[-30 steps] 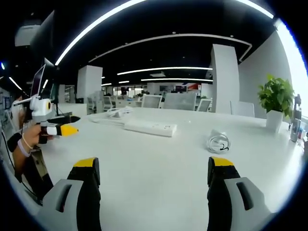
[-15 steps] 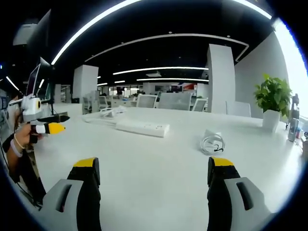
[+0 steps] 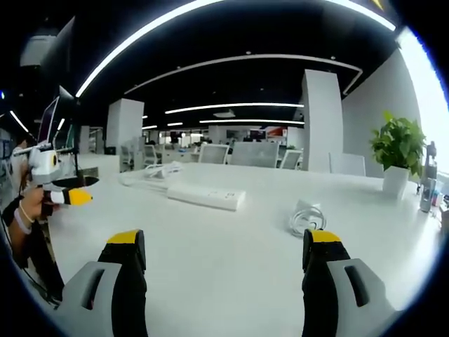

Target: Straighten the power strip on the desk, plug the charger into it

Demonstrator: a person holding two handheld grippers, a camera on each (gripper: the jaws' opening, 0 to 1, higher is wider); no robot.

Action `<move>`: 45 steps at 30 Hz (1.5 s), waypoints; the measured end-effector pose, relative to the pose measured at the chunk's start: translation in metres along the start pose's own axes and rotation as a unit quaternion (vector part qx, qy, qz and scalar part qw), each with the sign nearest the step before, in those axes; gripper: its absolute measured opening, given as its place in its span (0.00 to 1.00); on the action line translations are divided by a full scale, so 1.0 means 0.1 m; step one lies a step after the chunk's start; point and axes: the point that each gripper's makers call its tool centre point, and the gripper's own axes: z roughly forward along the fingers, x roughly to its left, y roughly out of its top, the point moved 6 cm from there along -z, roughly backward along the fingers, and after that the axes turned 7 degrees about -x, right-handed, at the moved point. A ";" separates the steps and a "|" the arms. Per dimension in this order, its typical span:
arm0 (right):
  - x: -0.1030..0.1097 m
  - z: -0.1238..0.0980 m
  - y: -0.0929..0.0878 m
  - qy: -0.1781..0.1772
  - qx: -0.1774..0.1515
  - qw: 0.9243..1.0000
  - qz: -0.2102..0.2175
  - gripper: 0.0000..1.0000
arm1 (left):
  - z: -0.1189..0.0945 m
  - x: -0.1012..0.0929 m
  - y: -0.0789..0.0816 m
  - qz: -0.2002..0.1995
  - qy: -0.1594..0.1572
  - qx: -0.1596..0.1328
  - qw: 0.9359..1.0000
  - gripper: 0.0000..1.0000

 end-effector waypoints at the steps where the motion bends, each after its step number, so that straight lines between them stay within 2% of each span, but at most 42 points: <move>1: -0.01 0.01 0.01 0.000 -0.002 1.000 0.001 0.92 | 0.00 0.00 0.01 0.001 0.000 -0.001 1.000 0.99; 14: -0.18 0.14 0.26 0.002 -0.027 1.000 -0.001 0.92 | -0.02 -0.02 0.02 0.003 0.002 -0.002 1.000 0.99; 29: -0.33 0.24 0.74 -0.007 -0.073 0.997 -0.022 0.92 | -0.04 -0.03 0.00 -0.002 -0.004 0.000 1.000 0.99; 34: -0.37 0.31 0.92 -0.006 -0.082 0.996 -0.039 0.92 | -0.05 -0.04 0.00 -0.004 -0.005 -0.001 1.000 0.99; 45: -0.49 0.47 1.19 -0.001 -0.091 0.994 -0.061 0.92 | -0.06 -0.03 -0.01 -0.006 -0.005 -0.002 1.000 0.99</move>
